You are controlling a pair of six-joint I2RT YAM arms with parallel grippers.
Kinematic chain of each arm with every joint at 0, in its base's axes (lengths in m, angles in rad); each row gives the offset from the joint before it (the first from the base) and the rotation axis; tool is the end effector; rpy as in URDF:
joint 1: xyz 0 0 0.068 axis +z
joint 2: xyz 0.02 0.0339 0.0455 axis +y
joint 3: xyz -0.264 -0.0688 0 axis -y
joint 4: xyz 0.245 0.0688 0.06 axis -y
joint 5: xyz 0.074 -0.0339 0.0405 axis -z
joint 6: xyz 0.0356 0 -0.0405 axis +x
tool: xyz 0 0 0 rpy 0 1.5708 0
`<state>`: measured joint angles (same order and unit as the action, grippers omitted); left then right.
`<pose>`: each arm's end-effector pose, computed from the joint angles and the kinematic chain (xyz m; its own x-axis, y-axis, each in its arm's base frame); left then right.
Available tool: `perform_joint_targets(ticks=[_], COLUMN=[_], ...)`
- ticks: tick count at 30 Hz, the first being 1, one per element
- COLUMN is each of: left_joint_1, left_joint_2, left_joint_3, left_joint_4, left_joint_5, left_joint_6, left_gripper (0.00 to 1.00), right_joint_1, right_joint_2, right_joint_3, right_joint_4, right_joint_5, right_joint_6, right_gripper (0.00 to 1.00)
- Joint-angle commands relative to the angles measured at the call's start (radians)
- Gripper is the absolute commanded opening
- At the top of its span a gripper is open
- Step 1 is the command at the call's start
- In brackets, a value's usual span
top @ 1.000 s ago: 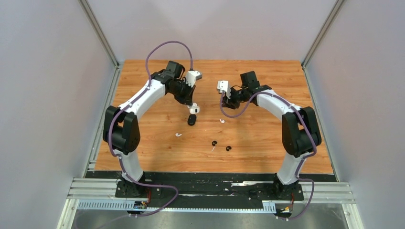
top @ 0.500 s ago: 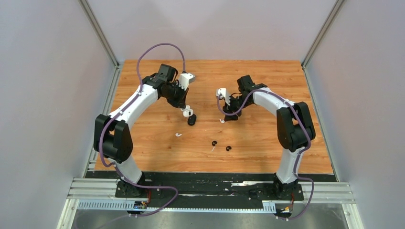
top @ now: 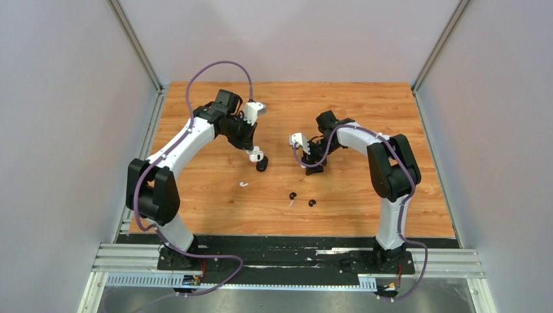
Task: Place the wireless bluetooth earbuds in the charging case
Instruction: Move the earbud to the center of the board.
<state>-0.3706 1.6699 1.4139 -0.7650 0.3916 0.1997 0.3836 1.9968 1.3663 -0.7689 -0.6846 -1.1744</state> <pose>0.3252 -0.1409 0.2811 -0.6757 0.4592 -0.5767 0.6680 0.7124 -0.2153 0.3437 0.1630 0.1578 0.0069 -0.7678 -0.6406 -0.9934 -0.0784 0.0832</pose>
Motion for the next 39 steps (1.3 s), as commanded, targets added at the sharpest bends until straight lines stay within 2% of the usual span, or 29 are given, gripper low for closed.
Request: perform_joint_targets(ticks=[1, 7, 12, 17, 21, 23, 24, 28, 31, 33, 37, 39], left_joint_1=[0.005, 0.005, 0.005, 0.005, 0.005, 0.005, 0.005, 0.006, 0.005, 0.006, 0.009, 0.011], left_joint_2=[-0.045, -0.049, -0.056, -0.047, -0.027, -0.018, -0.014, -0.013, -0.015, -0.015, -0.015, -0.013], left_joint_3=[0.002, -0.002, -0.005, -0.012, -0.017, -0.018, -0.014, 0.005, 0.015, 0.019, 0.011, 0.011], left_joint_4=[0.023, 0.023, 0.021, 0.021, 0.021, 0.024, 0.024, 0.020, 0.017, 0.017, 0.018, 0.011], left_joint_5=[0.028, 0.039, 0.047, 0.074, 0.102, 0.107, 0.111, 0.112, 0.112, 0.110, 0.111, 0.115], left_joint_6=[0.002, 0.000, 0.000, -0.012, -0.019, -0.024, -0.027, -0.032, -0.030, -0.032, -0.053, -0.064], left_gripper=[0.00, 0.00, 0.00, 0.00, 0.00, 0.00, 0.00, 0.00, 0.00, 0.00, 0.00, 0.00], right_joint_1=[0.026, 0.064, 0.099, 0.114, 0.118, 0.117, 0.114, 0.088, 0.088, 0.088, 0.096, 0.094], right_joint_2=[0.020, -0.009, -0.031, -0.034, -0.075, -0.132, -0.162, -0.264, -0.284, -0.275, -0.310, -0.286], right_joint_3=[0.005, -0.032, -0.027, -0.048, -0.119, -0.181, -0.202, -0.187, -0.130, -0.089, -0.131, -0.120], right_joint_4=[0.034, 0.023, -0.077, -0.093, -0.029, 0.066, 0.120, 0.193, 0.185, 0.142, 0.097, 0.038], right_joint_5=[-0.002, 0.021, 0.013, 0.032, 0.067, 0.107, 0.124, 0.096, 0.139, 0.213, 0.199, 0.205], right_joint_6=[-0.029, -0.005, 0.086, 0.149, 0.127, 0.093, 0.111, 0.301, 0.559, 0.779, 1.015, 1.126], right_gripper=[0.49, 0.46, 0.43, 0.41, 0.37, 0.36, 0.39, 0.47, 0.50, 0.51, 0.56, 0.54])
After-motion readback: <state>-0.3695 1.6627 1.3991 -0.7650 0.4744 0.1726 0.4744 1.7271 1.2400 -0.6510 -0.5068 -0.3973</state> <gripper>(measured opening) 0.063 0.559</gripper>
